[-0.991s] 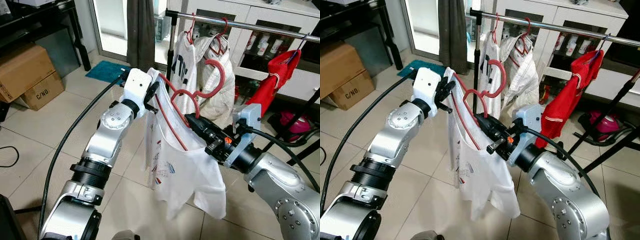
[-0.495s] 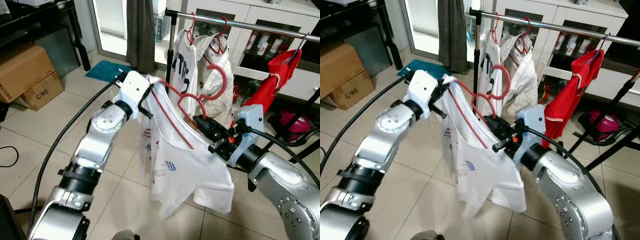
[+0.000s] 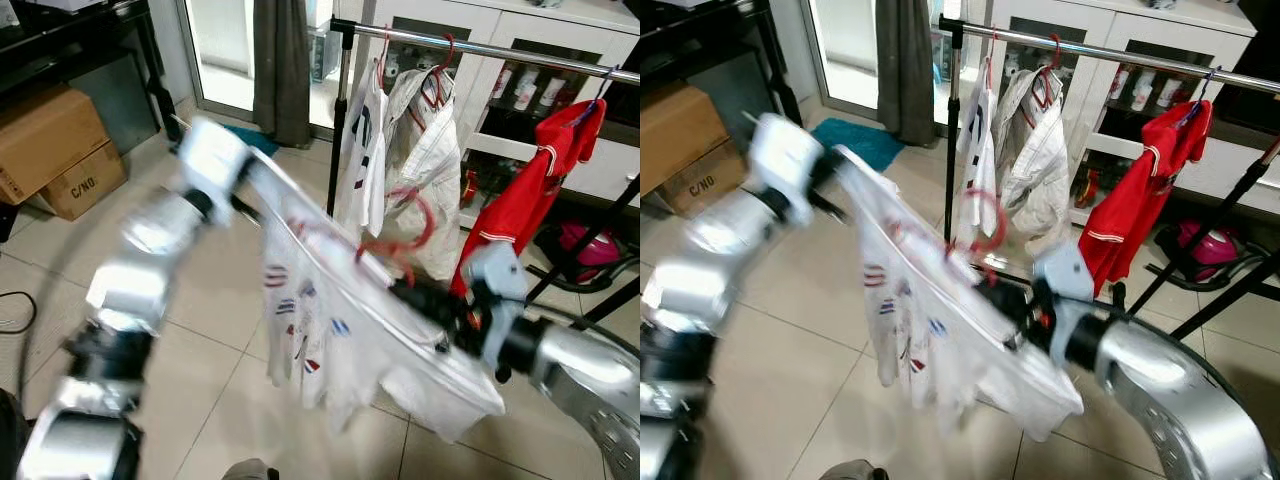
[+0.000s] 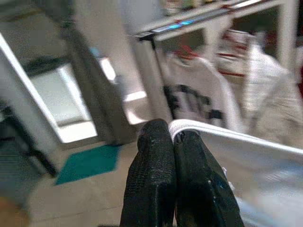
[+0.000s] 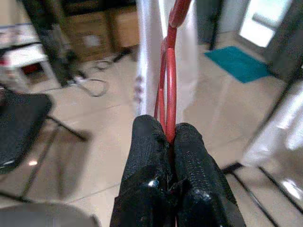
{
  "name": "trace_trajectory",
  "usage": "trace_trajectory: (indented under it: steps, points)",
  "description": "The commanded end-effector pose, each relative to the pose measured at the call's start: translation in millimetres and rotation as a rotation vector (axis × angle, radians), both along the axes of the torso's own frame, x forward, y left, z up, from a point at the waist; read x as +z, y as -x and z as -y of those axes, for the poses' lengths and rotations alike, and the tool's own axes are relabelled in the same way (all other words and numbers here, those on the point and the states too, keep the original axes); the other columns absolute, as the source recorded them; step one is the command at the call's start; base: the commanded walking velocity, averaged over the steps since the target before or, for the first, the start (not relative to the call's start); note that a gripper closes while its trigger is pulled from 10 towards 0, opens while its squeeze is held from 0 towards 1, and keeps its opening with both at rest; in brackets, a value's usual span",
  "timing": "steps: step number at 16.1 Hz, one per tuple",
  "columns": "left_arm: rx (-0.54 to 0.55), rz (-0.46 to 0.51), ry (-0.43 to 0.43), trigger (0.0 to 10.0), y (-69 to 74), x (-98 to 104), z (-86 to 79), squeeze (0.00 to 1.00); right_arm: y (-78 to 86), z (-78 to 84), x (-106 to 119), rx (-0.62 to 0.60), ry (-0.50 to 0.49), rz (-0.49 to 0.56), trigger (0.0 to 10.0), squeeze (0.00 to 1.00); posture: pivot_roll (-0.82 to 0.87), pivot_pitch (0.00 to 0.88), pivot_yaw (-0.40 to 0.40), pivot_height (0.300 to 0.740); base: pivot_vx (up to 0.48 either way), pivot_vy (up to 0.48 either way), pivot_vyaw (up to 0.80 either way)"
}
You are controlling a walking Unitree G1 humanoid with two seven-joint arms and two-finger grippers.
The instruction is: Hang hanger
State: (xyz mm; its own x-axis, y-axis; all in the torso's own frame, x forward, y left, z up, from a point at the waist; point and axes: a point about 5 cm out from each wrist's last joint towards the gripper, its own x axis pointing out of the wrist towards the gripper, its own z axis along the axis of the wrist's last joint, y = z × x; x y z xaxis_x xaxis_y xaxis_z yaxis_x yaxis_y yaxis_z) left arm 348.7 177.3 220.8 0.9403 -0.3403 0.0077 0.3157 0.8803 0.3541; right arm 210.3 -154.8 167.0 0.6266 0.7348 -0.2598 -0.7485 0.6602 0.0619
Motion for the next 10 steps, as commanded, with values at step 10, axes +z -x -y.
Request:
trace_trajectory:
  steps: [10]
  points:
    - [-0.029,-0.133,0.049,0.0,1.1,-28,2.6,0.00,-15.5,11.7,22,-0.195,-0.238,0.099,0.0,0.00,0.02,0.000,-0.016,0.740,0.000,0.000,0.00]
